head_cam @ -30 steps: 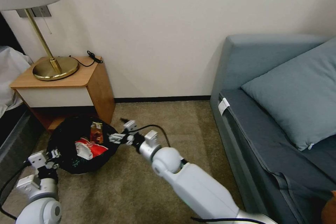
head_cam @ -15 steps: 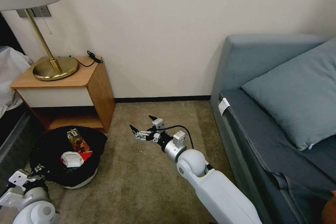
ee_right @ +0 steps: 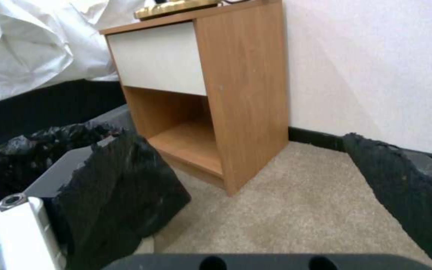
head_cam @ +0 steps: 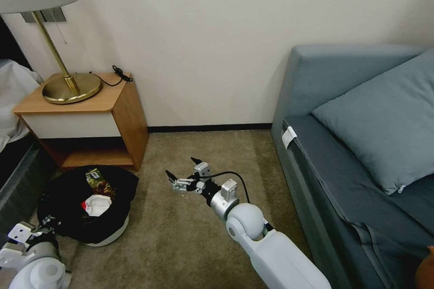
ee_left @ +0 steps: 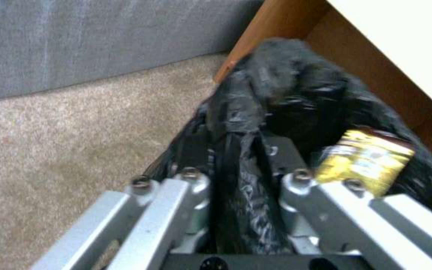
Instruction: Pick up the trash bin, then pick up the garbage on the floor and place it into the trash bin.
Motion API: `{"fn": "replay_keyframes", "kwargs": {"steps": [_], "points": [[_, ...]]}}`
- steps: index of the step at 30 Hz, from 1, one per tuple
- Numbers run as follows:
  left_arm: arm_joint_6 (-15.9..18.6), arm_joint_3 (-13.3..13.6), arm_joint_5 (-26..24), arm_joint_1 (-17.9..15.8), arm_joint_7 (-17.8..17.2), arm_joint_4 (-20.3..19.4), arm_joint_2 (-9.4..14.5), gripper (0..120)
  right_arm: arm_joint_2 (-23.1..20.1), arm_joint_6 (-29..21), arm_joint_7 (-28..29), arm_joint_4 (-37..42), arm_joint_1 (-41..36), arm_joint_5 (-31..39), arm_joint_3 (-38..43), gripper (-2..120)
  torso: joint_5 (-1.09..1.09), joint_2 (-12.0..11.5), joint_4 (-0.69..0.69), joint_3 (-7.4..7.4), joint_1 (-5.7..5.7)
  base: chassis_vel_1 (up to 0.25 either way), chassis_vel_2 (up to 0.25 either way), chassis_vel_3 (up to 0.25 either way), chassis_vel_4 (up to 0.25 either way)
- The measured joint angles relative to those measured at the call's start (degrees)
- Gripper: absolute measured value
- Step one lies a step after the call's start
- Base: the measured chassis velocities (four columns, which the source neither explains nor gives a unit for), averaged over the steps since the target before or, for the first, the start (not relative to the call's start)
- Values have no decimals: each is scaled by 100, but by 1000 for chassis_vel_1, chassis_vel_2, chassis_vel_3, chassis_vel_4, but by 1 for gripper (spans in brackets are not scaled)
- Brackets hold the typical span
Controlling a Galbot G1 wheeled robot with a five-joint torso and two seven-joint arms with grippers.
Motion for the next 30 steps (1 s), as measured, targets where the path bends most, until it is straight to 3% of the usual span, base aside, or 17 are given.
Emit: {"fn": "replay_keyframes", "kwargs": {"steps": [2, 6, 8, 9, 11, 12, 14, 18, 20, 21, 24, 28, 30], "points": [[22, -15, -11, -2, 0, 3, 44, 34, 26, 17, 5, -61, -2, -14, 23, 100, 0, 0, 0, 0, 0, 0, 0, 0, 0], [32, -26, -4, 5, 0, 0, 65, 43, 46, 39, 8, -106, 6, -20, 24, 100, 0, 0, 0, 0, 0, 0, 0, 0, 0], [43, -43, 155, 31, 13, -33, 82, 55, 88, 84, 24, -170, 42, -21, 24, 100, 0, 0, -1, 0, 0, 0, 0, 0, 0], [43, -43, 155, 31, 13, -33, 82, 55, 88, 84, 24, -170, 42, -21, 24, 100, 0, 0, -1, 0, 0, 0, 0, 0, 0], [6, -69, 554, 86, 64, -79, 90, 67, 134, 100, 122, -221, 83, -12, 23, 100, 0, 0, 0, 0, 0, 0, 0, 0, 0], [6, -69, 554, 86, 64, -79, 90, 67, 134, 100, 122, -221, 83, -12, 23, 100, 0, 0, 0, 0, 0, 0, 0, 0, 0], [-68, -124, 1063, 163, 96, -126, 96, 77, 200, 96, 241, -264, 129, 25, 23, 100, 0, 0, -1, 0, 0, 0, 0, 0, 0], [-139, -187, 1521, 232, 126, -130, 111, 87, 265, 48, 381, -286, 156, 86, 26, 100, 0, 0, 0, 0, 0, 0, 0, 0, 0], [-341, -240, 2321, 306, 202, -38, 135, 97, 326, -73, 645, -302, 200, 161, 23, 100, 0, 0, 0, 0, 0, 0, 0, 0, 0], [-341, -240, 2321, 306, 202, -38, 135, 97, 326, -73, 645, -302, 200, 161, 23, 100, 0, 0, 0, 0, 0, 0, 0, 0, 0], [-661, -215, 3171, 378, 337, 35, 206, 100, 361, -217, 894, -314, 247, 247, 59, 100, 0, 0, 1, 0, 0, 0, 0, 0, 0], [-835, -146, 3570, 392, 448, 47, 270, 100, 373, -276, 983, -314, 267, 308, 103, 100, -1, 0, 1, 0, 0, 0, 0, 0, 0], [-970, 34, 4143, 396, 703, -7, 507, 100, 392, -361, 1101, -316, 293, 381, 215, 100, -1, 0, 0, 0, 0, 0, 0, 0, 0]]}}
